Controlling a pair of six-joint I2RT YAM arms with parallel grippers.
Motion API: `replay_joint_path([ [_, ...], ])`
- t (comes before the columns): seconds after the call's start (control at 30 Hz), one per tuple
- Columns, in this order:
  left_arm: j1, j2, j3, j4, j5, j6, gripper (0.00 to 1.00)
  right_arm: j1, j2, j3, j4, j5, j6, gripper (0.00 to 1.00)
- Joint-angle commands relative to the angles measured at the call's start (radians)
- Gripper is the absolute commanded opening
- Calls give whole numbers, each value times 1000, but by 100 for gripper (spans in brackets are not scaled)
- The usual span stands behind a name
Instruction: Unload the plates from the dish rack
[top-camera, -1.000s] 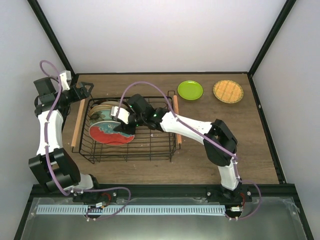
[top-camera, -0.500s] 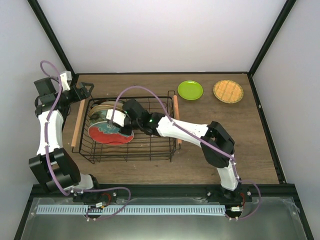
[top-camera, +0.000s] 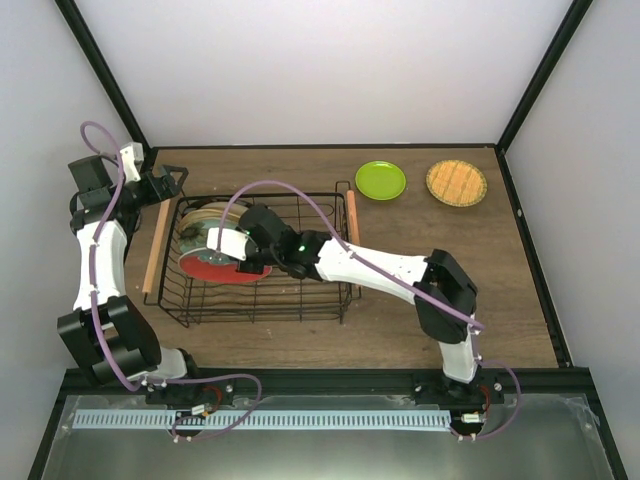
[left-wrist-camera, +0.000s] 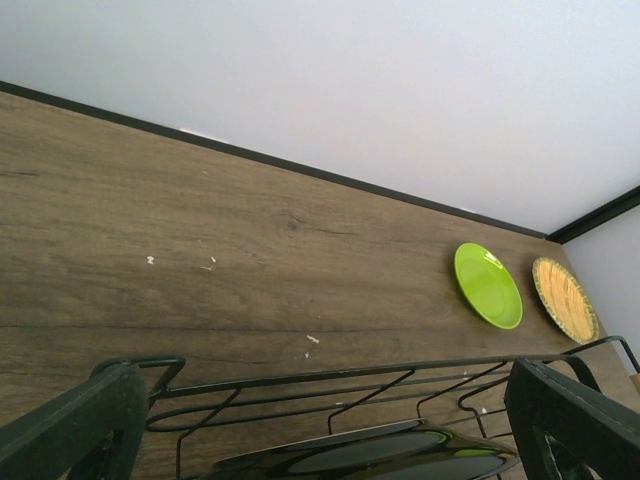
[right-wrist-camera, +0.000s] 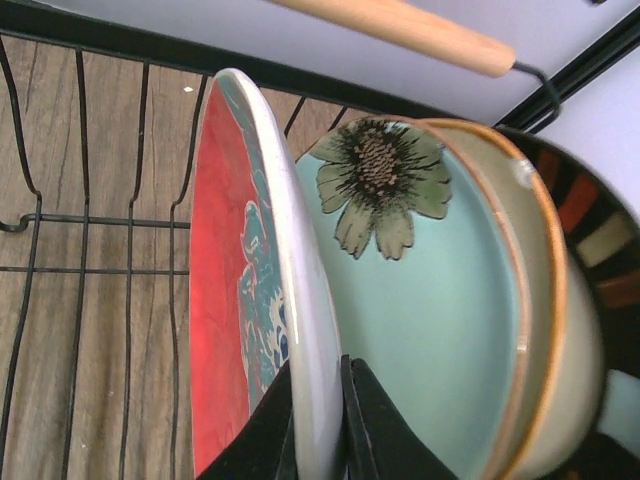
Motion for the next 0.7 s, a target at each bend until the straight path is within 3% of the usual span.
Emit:
replay_joint_path([
  [0.0, -5, -1, -5, 22, 26, 8, 100, -11, -131, 123, 105, 108, -102, 1],
  [0.47, -5, 17, 33, 24, 27, -7, 100, -28, -306, 190, 92, 199, -125, 1],
  [0.67, -5, 34, 42, 32, 29, -27, 100, -144, -417, 274, 130, 199, -29, 1],
])
